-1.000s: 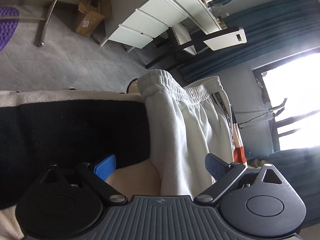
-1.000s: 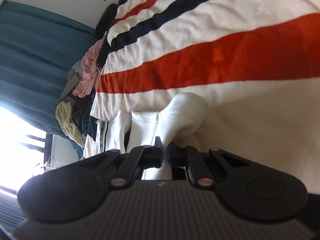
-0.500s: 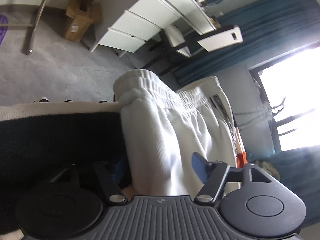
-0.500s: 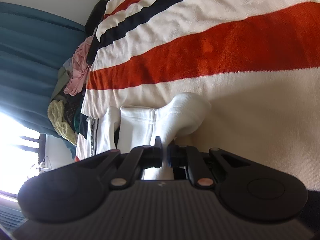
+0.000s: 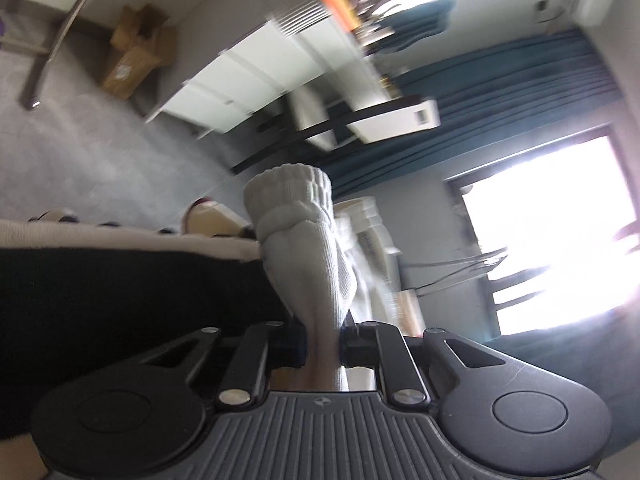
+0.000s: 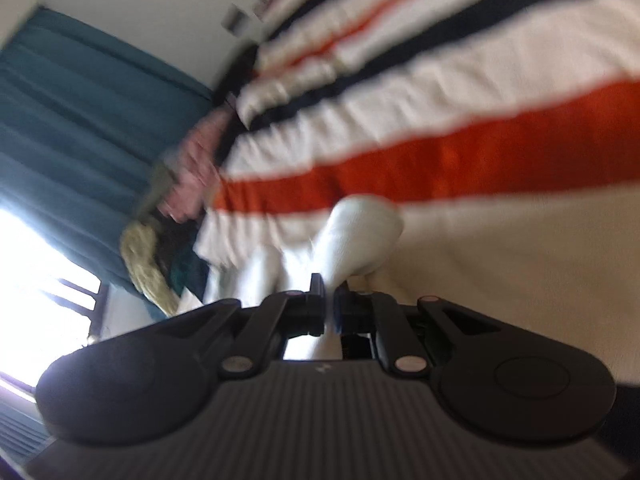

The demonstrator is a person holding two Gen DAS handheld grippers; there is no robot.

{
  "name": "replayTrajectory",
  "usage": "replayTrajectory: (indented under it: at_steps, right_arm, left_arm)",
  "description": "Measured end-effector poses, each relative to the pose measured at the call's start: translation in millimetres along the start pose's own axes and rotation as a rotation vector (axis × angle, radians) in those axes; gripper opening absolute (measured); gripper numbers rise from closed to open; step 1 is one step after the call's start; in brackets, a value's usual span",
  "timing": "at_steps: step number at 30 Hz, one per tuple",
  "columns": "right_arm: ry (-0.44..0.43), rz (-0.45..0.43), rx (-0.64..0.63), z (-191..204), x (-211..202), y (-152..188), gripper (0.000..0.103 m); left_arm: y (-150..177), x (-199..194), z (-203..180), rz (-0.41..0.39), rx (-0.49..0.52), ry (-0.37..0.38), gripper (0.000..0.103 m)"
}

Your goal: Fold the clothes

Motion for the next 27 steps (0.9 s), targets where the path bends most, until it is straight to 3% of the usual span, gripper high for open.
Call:
replayTrajectory:
  at_steps: [2,10,15,18,22,27]
  right_arm:
    - [-0.031,-0.045,-0.056,14,-6,-11,0.005]
    - [-0.049,-0.03,-0.156,54,37,-33,0.005]
    - [-0.057,-0.049,-0.328,131,113,-38,0.005]
    - [-0.025,-0.043,-0.444,175,180,-25,0.005]
    - [0.083,-0.035,-0.609,200,282,9,0.005]
    - [0.232,0.008,-0.732,183,383,50,0.005]
  left_arm:
    - [-1,-9,-9,-0.019,0.027,0.033,0.014]
    - [-19,-2,-42,0.012,0.031,0.091,0.014]
    - [-33,29,-108,-0.009,0.15,0.134,0.014]
    - [-34,70,-153,-0.034,0.246,0.134,0.015]
    - [-25,163,-197,-0.02,0.356,0.089,0.015]
    - [-5,283,-224,0.069,0.475,-0.031,0.016]
Point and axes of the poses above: each gripper's, at about its wrist camera, not at the fingertips, and x roughly the way its jaws point, z to its left, y to its underside, the point moved 8 cm from there along x, roughly the way its jaws point, and after that the axes turned 11 degrees about -y, right-handed, at the moved point
